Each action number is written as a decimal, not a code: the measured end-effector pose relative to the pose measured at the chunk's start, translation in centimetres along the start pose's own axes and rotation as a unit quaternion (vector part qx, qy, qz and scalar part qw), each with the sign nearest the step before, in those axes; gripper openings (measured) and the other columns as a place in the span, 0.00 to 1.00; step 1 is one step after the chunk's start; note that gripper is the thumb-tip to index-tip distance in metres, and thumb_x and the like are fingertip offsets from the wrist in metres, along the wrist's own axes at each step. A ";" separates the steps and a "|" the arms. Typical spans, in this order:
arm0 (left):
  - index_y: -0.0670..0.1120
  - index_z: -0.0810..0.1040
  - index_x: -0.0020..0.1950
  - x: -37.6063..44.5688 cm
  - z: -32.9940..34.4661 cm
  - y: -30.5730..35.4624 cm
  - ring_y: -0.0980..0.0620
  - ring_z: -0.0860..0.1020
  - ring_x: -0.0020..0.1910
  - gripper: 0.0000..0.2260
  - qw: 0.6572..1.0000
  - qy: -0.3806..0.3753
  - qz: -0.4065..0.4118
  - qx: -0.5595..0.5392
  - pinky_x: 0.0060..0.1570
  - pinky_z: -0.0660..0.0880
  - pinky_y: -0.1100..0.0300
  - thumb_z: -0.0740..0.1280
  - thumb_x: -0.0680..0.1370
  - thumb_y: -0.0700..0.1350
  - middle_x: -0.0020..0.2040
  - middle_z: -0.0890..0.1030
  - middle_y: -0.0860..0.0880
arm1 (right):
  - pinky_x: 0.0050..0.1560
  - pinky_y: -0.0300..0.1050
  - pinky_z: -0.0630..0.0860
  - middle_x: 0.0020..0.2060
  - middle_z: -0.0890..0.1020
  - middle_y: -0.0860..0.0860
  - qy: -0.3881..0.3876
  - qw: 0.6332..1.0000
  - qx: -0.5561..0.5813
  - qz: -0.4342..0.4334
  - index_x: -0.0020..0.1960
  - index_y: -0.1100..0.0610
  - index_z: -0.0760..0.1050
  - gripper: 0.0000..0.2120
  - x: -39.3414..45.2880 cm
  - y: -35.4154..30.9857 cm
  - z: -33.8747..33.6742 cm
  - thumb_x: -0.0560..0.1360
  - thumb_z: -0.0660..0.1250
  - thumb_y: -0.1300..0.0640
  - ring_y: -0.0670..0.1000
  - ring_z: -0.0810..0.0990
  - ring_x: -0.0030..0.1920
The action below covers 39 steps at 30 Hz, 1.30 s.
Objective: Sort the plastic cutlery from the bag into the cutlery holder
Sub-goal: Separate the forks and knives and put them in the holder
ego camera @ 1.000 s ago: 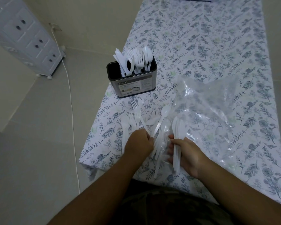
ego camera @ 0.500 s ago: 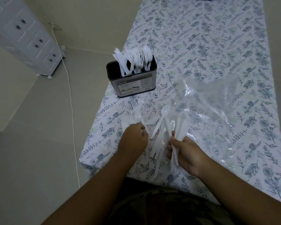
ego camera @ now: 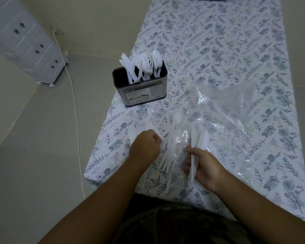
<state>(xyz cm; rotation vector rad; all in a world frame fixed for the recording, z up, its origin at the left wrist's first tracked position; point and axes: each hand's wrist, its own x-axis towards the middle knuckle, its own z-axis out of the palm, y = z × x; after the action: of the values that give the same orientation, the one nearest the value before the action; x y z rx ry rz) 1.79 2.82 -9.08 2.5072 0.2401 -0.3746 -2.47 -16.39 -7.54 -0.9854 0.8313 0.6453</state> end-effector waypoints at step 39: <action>0.46 0.72 0.61 -2.3 -2.8 -8.2 0.52 0.79 0.40 0.12 0.948 0.179 -0.181 -0.191 0.34 0.71 0.65 0.63 0.78 0.37 0.44 0.80 0.49 | 0.37 0.48 0.69 0.34 0.78 0.54 0.001 0.998 -0.059 -0.034 0.52 0.58 0.78 0.07 -0.3 0.9 1.3 0.79 0.63 0.66 0.52 0.74 0.33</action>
<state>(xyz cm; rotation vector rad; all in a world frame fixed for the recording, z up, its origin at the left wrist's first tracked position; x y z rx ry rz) -1.89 10.90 -10.46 2.1227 0.8419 -0.0021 -2.94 -14.88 -7.28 -1.1166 0.7659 0.6406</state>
